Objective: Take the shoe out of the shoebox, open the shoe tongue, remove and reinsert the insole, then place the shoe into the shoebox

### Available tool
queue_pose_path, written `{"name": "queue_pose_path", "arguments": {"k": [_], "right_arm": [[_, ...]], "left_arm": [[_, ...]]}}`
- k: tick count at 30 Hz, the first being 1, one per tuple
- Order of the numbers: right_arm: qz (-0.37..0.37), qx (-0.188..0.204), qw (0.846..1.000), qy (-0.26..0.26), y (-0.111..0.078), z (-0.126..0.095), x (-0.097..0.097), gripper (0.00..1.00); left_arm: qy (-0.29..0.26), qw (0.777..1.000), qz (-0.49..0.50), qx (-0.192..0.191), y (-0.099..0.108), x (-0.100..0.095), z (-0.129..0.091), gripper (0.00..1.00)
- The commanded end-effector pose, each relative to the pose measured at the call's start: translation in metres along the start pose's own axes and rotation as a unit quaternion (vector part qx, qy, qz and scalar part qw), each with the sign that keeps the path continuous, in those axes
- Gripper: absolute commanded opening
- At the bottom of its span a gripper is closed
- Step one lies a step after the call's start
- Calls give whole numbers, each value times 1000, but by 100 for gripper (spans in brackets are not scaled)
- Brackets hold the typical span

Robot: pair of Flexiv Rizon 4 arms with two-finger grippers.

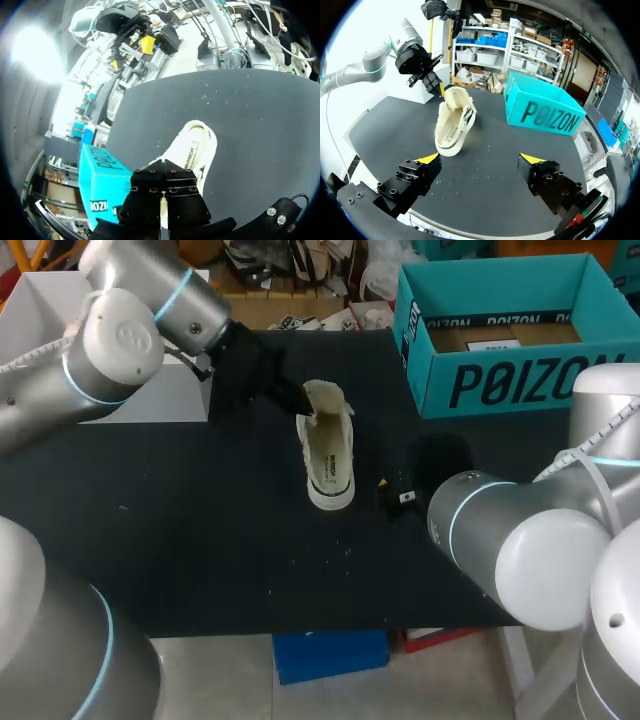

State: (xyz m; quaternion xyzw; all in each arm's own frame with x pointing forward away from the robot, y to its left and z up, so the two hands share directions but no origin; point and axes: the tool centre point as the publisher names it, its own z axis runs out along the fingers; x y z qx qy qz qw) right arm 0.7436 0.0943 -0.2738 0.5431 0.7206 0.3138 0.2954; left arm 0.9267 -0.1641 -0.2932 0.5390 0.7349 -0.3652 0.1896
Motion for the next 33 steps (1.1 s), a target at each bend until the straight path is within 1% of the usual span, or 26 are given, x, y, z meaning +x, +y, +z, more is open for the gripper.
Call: {"name": "queue_pose_path", "arguments": {"k": [1,3,5,7,10,11,13,15,16,21,28,31,33], "right_arm": [[1,-1,1000,-2,-1,0,2,100],[1,-1,1000,-2,-1,0,2,100],[1,-1,1000,-2,-1,0,2,100],[1,-1,1000,-2,-1,0,2,100],[1,-1,1000,-2,-1,0,2,100],[1,-1,1000,-2,-1,0,2,100],[1,-1,1000,-2,-1,0,2,100],[1,-1,1000,-2,-1,0,2,100],[1,-1,1000,-2,-1,0,2,100],[1,-1,1000,-2,-1,0,2,100],[1,-1,1000,-2,-1,0,2,100],[1,-1,1000,-2,-1,0,2,100],[1,-1,1000,-2,-1,0,2,100]], "left_arm": [[-208,974,-48,-82,9,10,-29,0],[-229,967,-62,-92,20,9,-37,0],[-228,965,-64,-109,30,6,-41,0],[-225,965,-73,-116,40,3,-40,0],[-216,965,-83,-124,55,-2,-36,0],[-209,965,-85,-134,60,-3,-34,0],[-202,966,-93,-134,69,-7,-28,0],[-188,968,-90,-142,76,-11,-22,0],[-187,968,-92,-140,78,-13,-18,0],[-152,975,-81,-143,81,-20,0,0],[-126,982,-74,-123,76,-18,18,0],[-128,983,-64,-111,67,-17,18,0],[-138,983,-52,-109,59,-19,11,0]]}}
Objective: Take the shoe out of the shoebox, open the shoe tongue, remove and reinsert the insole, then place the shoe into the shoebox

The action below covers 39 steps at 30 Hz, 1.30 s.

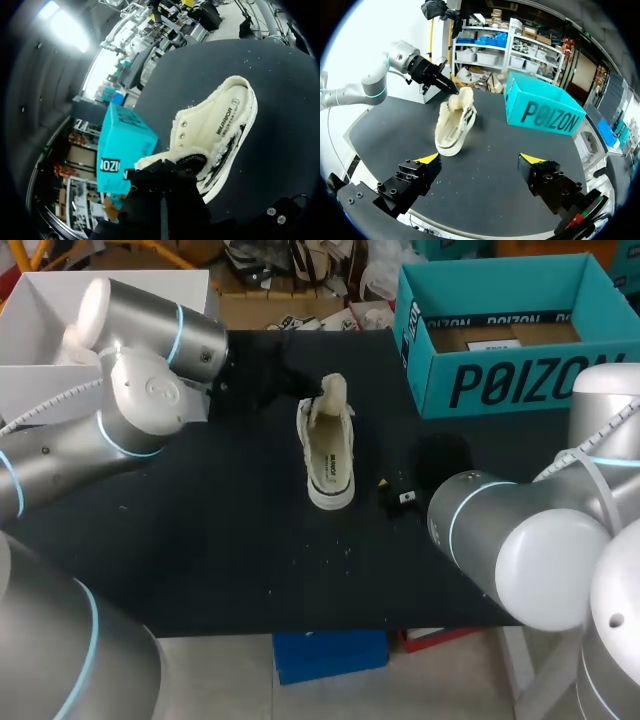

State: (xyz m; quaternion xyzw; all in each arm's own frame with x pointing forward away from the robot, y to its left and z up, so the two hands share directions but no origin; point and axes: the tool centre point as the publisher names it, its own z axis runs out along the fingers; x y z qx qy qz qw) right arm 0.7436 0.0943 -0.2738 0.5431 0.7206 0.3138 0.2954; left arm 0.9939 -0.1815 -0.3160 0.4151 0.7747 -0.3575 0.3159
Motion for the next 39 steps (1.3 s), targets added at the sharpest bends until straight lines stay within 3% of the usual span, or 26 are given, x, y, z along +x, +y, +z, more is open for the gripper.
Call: {"name": "queue_pose_path", "arguments": {"k": [1,5,9,15,22,31,39], "right_arm": [[1,-1,1000,-2,-1,0,2,100],[1,-1,1000,-2,-1,0,2,100],[1,-1,1000,-2,-1,0,2,100],[1,-1,1000,-2,-1,0,2,100],[1,-1,1000,-2,-1,0,2,100],[1,-1,1000,-2,-1,0,2,100],[1,-1,1000,-2,-1,0,2,100]], "left_arm": [[-19,1000,15,7,-9,-4,-15,0],[-48,998,23,14,-15,-16,-34,0],[-63,997,35,-8,-10,-26,-41,0],[-58,997,23,-48,18,-35,-27,0],[-25,997,16,-64,37,-42,-1,0],[19,998,1,-56,46,-21,23,0],[31,999,4,-17,27,-9,27,0]]}}
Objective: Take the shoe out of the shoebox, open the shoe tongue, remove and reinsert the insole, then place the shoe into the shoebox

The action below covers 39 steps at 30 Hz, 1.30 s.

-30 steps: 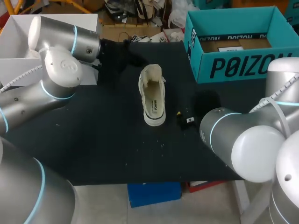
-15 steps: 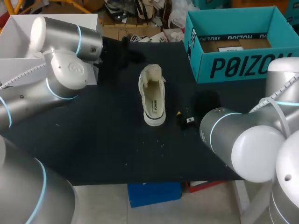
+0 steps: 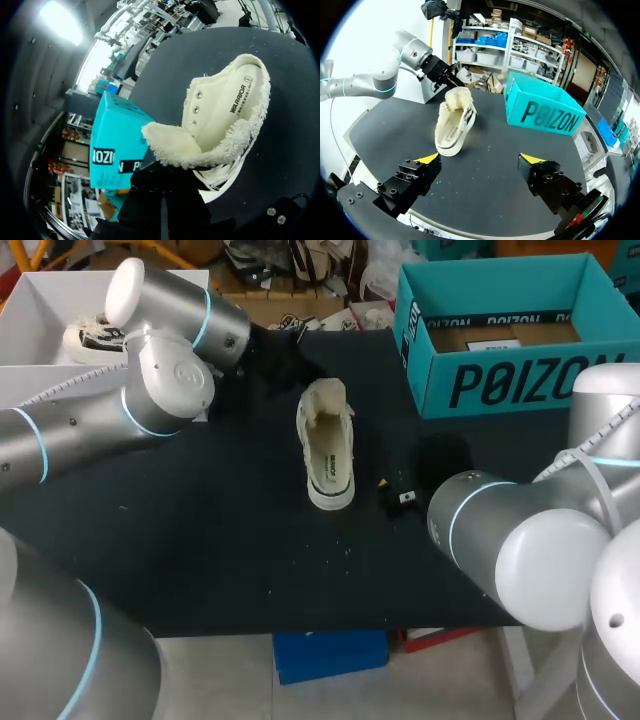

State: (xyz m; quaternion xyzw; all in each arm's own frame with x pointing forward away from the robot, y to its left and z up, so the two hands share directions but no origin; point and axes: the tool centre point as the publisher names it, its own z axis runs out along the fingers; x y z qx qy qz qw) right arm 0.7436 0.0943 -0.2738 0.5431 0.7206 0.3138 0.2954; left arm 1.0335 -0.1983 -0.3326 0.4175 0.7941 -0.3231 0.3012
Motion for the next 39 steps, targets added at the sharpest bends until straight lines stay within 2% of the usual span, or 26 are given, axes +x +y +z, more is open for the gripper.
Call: {"name": "queue_pose_path", "arguments": {"k": [1,4,10,22,31,35,39], "right_arm": [[1,-1,1000,-2,-1,0,2,100],[1,-1,1000,-2,-1,0,2,100],[1,-1,1000,-2,-1,0,2,100],[1,-1,1000,-2,-1,0,2,100],[1,-1,1000,-2,-1,0,2,100],[1,-1,1000,-2,-1,0,2,100],[1,-1,1000,-2,-1,0,2,100]], "left_arm": [[-3,1000,5,14,-9,4,-5,0],[0,999,19,30,-18,7,-11,0],[8,999,31,30,-27,13,-20,0],[62,996,32,47,-38,38,2,0],[92,993,62,48,-39,29,-14,0],[77,995,59,31,-31,22,-21,0],[71,995,57,31,-27,17,-15,0]]}}
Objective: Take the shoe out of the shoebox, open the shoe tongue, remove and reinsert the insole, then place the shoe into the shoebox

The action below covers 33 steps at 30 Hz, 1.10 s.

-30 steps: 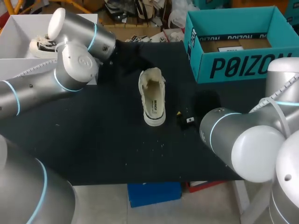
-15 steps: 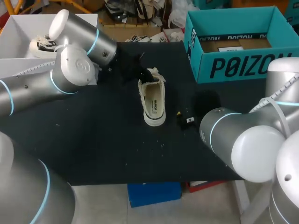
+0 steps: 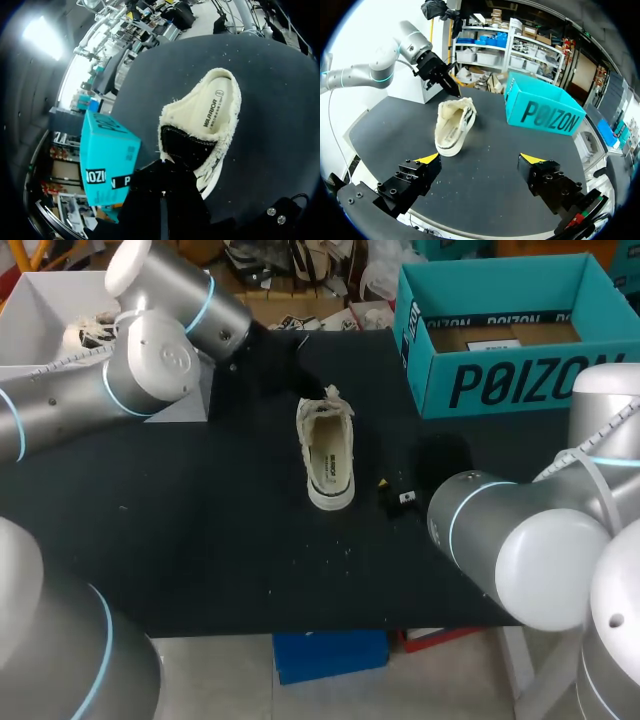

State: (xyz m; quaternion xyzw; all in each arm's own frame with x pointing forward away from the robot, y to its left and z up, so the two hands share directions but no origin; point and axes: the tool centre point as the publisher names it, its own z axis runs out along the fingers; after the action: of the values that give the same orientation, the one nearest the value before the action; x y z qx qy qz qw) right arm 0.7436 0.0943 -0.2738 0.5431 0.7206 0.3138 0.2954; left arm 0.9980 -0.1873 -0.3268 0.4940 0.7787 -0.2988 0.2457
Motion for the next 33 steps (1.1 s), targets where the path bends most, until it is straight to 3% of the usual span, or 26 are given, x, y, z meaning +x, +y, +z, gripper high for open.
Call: {"name": "queue_pose_path", "arguments": {"k": [1,8,14,16,18,22,33], "right_arm": [[1,-1,1000,-2,-1,0,2,100],[1,-1,1000,-2,-1,0,2,100],[1,-1,1000,-2,-1,0,2,100],[1,-1,1000,-2,-1,0,2,100],[1,-1,1000,-2,-1,0,2,100],[1,-1,1000,-2,-1,0,2,100],[1,-1,1000,-2,-1,0,2,100]], "left_arm": [[-3,1000,1,3,1,-3,7,0],[25,999,17,26,-6,-5,23,0],[74,996,20,44,-17,17,36,0],[95,993,9,68,-22,28,47,0],[115,991,11,69,-24,37,57,0],[120,990,9,71,-25,39,64,0],[79,995,52,29,-24,-3,19,0]]}}
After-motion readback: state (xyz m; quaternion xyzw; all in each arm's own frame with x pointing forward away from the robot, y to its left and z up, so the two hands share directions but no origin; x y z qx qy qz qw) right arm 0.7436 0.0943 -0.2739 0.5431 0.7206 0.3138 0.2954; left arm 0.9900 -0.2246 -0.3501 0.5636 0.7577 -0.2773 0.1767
